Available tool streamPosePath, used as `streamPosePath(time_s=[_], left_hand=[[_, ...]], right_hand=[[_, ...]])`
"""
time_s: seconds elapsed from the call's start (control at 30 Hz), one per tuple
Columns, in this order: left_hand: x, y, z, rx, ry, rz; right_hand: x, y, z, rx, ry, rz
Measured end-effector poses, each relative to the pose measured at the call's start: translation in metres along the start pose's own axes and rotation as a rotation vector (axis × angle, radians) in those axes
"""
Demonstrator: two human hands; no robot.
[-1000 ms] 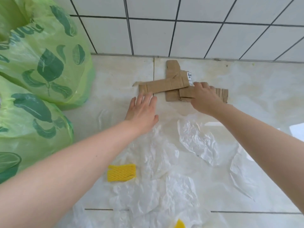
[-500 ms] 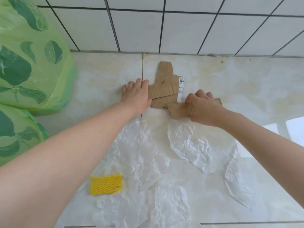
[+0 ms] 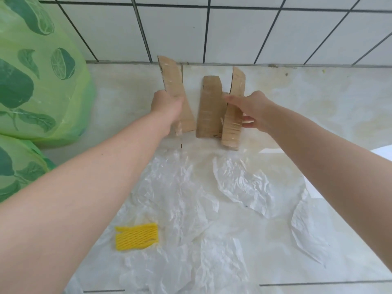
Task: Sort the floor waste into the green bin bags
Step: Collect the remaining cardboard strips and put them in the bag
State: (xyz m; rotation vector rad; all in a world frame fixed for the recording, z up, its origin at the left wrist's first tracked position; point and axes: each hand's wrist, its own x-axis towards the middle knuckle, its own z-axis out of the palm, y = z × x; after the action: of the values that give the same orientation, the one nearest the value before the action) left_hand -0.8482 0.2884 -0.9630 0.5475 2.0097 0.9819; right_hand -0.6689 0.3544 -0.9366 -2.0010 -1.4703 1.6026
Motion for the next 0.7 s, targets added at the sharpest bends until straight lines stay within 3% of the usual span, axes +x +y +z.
streamPosePath(time_s=[0.13, 0.4, 0.7], left_hand=[[-0.004, -0.003, 0.010, -0.186, -0.174, -0.124], [-0.016, -0.005, 0.012, -0.303, -0.261, -0.211], [-0.043, -0.009, -0.005, -0.283, -0.320, -0.172]], right_hand=[[0.004, -0.008, 0.010, 0.039, 0.012, 0.049], [0.004, -0.002, 0.022, 0.025, 0.044, 0.079], [-0.023, 0.012, 0.021, 0.144, -0.109, 0.061]])
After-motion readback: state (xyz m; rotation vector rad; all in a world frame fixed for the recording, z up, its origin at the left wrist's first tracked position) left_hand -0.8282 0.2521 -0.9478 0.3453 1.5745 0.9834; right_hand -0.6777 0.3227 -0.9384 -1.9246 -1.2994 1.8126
